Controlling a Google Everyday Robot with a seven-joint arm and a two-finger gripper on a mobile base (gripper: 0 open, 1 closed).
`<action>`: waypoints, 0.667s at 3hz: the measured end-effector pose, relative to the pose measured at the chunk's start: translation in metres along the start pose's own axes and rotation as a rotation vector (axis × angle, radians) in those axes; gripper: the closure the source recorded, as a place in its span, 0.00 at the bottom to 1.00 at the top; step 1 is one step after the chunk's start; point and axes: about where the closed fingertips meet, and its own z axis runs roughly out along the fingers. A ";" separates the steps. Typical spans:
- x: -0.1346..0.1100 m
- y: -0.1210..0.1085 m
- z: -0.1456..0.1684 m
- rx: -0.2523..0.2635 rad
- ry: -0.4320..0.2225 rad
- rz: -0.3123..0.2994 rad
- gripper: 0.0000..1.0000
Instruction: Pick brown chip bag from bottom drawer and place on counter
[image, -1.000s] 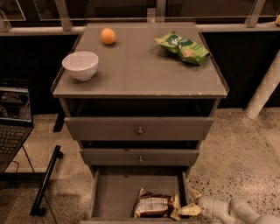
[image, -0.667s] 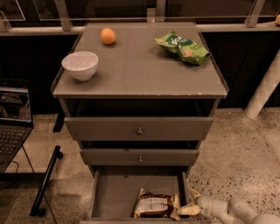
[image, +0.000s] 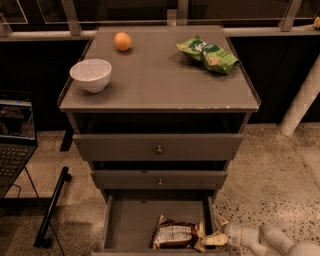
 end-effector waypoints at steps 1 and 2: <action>-0.019 0.017 -0.009 0.061 0.033 -0.026 0.00; -0.015 0.011 -0.006 0.049 0.033 -0.024 0.00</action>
Offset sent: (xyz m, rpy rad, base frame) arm 0.0062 -0.0134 0.0206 -0.0511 -0.0364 -0.0319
